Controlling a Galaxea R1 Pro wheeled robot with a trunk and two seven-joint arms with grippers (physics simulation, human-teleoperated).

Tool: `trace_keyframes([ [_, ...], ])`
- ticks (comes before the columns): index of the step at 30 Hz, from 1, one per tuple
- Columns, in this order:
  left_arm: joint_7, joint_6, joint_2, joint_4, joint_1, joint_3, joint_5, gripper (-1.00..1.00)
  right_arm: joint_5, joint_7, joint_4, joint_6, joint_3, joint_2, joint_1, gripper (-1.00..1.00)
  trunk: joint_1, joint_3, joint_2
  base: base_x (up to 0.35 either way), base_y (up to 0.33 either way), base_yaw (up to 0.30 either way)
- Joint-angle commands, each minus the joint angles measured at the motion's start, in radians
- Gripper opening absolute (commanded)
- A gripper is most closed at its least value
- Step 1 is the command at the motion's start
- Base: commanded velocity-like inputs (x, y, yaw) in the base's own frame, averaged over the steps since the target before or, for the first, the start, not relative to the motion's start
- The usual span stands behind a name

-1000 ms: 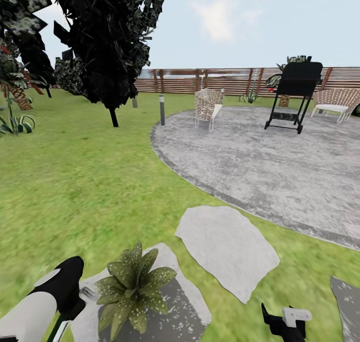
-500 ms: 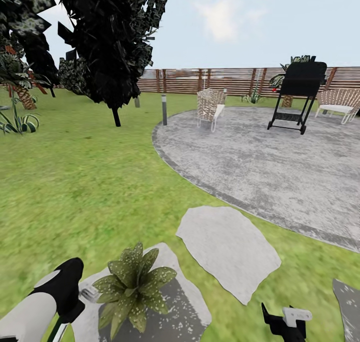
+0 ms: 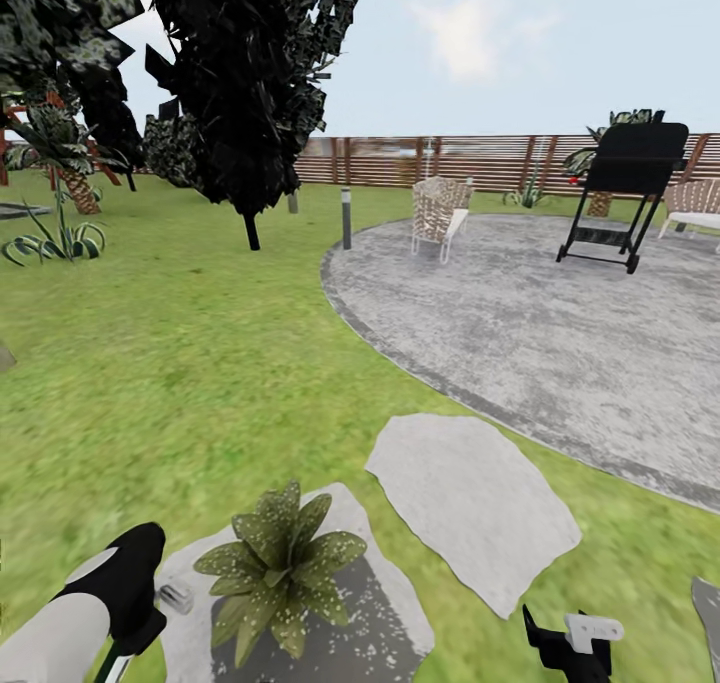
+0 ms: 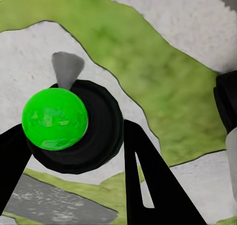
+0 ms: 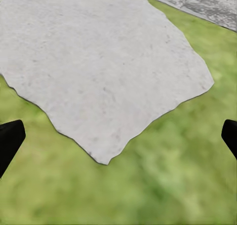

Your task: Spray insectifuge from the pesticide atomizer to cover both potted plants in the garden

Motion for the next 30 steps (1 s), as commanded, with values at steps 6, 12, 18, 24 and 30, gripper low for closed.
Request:
trace_keyframes([
  [6, 0.048, 0.004, 0.001, 0.0, 0.0, 0.006, -0.014, -1.0, 0.0, 0.01, 0.001, -0.003, -0.009, 0.0, -0.001, 1.0, 0.0, -0.001, 0.0, 0.178, 0.0, 0.018],
  [12, 0.077, 0.004, -0.003, -0.001, 0.0, 0.008, -0.002, -1.0, 0.0, 0.01, 0.001, -0.003, -0.009, 0.0, -0.001, 1.0, 0.0, -0.001, 0.0, 0.033, 0.0, 0.0],
  [18, 0.077, 0.004, -0.002, 0.001, 0.0, 0.011, -0.002, -1.0, 0.0, 0.01, 0.001, -0.003, -0.009, 0.0, -0.001, 1.0, 0.0, -0.001, 0.0, 0.173, 0.0, 0.0],
  [24, 0.079, 0.003, -0.001, 0.077, 0.0, 0.01, -0.004, -1.0, 0.0, 0.01, 0.001, -0.003, -0.009, 0.0, -0.001, 1.0, 0.0, -0.001, 0.0, 0.038, 0.0, 0.025],
  [30, 0.08, -0.007, -0.008, 0.064, 0.0, 0.01, -0.003, -1.0, 0.0, 0.01, 0.001, -0.003, -0.009, 0.0, -0.001, 1.0, 0.0, -0.001, 0.0, 0.0, 0.0, 0.259],
])
